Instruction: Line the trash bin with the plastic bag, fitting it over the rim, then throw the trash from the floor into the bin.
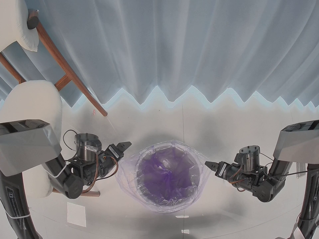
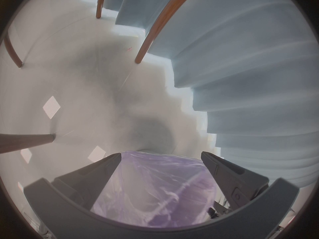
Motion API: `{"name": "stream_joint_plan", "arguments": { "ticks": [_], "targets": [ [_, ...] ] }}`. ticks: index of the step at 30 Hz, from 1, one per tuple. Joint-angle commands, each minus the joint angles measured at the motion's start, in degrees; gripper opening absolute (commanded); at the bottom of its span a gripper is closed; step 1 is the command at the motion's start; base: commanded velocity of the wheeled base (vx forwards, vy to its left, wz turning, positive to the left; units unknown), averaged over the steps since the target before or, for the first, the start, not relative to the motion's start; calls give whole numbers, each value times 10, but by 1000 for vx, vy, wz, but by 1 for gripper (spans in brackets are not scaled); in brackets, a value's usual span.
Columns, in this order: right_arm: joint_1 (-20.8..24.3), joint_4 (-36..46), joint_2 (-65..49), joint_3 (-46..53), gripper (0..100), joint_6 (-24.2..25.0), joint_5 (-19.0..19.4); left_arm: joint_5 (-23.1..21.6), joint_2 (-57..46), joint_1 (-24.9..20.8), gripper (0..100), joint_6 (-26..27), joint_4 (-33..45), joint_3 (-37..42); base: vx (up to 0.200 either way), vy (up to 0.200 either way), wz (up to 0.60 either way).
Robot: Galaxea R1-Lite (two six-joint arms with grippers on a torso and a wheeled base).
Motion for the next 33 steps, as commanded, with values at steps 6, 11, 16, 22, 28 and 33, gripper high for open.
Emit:
{"name": "stream_joint_plan", "arguments": {
  "ticks": [6, 11, 16, 22, 28, 33],
  "targets": [
    [0, -87, -50, 100, 100, 28, -30, -77, -109, -15, 100, -9, -186, 216, -200, 0, 0],
    [0, -94, -68, 120, 100, 42, -33, -93, -105, -19, 100, -8, -234, 259, -200, 0, 0],
    [0, -94, -68, 120, 100, 62, -48, -93, -87, -25, 100, -7, -250, 288, -200, 0, 0],
    [3, -94, -61, 120, 100, 63, -54, -87, -50, -46, 100, -11, -251, 285, -67, 0, 0],
    [3, -94, -62, 120, 100, 63, -55, -93, -19, -74, 100, -32, -250, 251, 0, 0, 0],
    [3, -94, -62, 123, 100, 64, -61, -92, 25, -91, 100, -40, -251, 225, 0, 0, 0]
  ]
}}
